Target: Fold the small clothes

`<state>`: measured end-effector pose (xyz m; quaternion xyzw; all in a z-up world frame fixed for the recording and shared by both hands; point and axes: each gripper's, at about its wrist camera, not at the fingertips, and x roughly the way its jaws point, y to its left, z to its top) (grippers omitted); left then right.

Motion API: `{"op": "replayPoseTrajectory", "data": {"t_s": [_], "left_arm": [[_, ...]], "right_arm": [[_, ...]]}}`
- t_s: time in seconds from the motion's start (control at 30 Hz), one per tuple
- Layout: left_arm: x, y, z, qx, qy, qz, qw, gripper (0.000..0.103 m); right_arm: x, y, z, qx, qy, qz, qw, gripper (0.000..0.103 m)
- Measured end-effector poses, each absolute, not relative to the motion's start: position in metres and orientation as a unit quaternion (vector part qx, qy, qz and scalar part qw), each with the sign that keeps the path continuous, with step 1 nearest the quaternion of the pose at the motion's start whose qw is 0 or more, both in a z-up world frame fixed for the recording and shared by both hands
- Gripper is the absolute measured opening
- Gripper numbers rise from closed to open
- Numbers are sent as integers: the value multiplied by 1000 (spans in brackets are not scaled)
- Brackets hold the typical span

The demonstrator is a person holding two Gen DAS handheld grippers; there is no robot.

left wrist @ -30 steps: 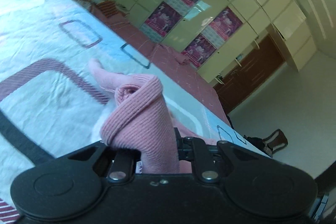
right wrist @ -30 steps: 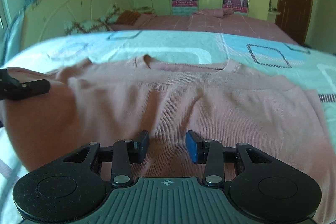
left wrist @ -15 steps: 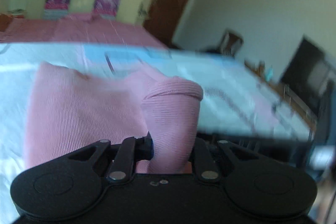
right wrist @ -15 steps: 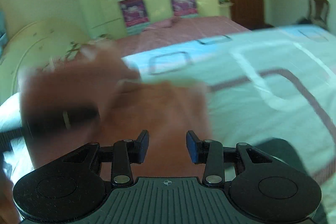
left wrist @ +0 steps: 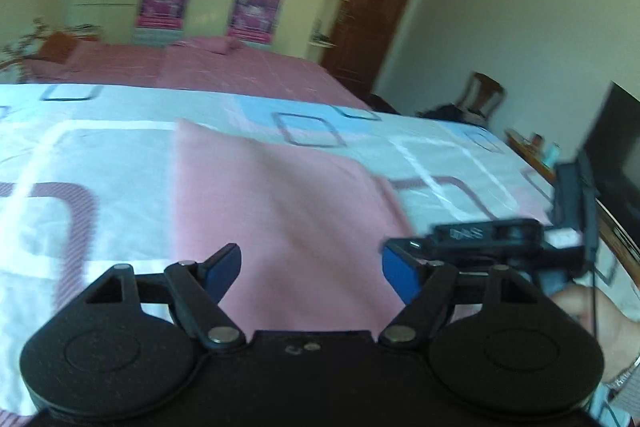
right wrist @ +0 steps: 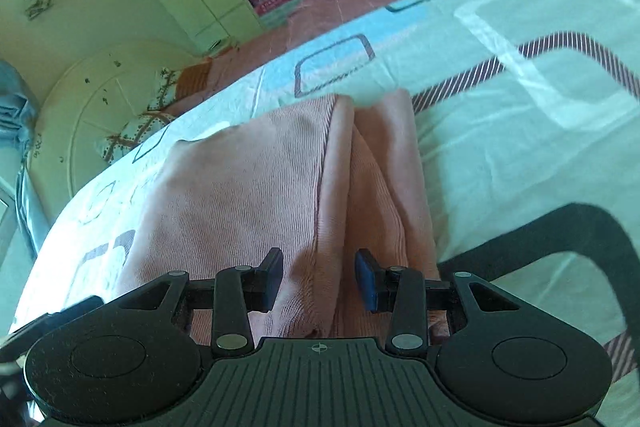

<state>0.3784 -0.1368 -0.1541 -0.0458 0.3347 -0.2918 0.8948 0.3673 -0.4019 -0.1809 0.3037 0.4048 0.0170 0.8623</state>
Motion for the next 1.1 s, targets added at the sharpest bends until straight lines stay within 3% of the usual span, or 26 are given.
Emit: {"op": "replayPoseTrajectory", "data": {"t_s": [0.23, 0.3, 0.33, 0.67, 0.9, 1.1], "left_arm": [[408, -104, -168, -86, 368, -222, 899, 75], [411, -102, -170, -88, 369, -217, 899, 75], [410, -98, -170, -90, 370, -217, 899, 75], [414, -117, -169, -107, 365, -241, 893, 75], [417, -140, -200, -87, 418, -249, 869, 73], [415, -141, -204, -92, 419, -245, 869, 73]], "right_arm": [[380, -396, -187, 324, 403, 49, 854, 39], [385, -392, -188, 312, 405, 48, 858, 24], [387, -391, -188, 306, 407, 49, 860, 12], [380, -392, -144, 209, 369, 33, 905, 10], [376, -407, -186, 232, 423, -1, 876, 11], [351, -425, -164, 269, 405, -6, 874, 25]]}}
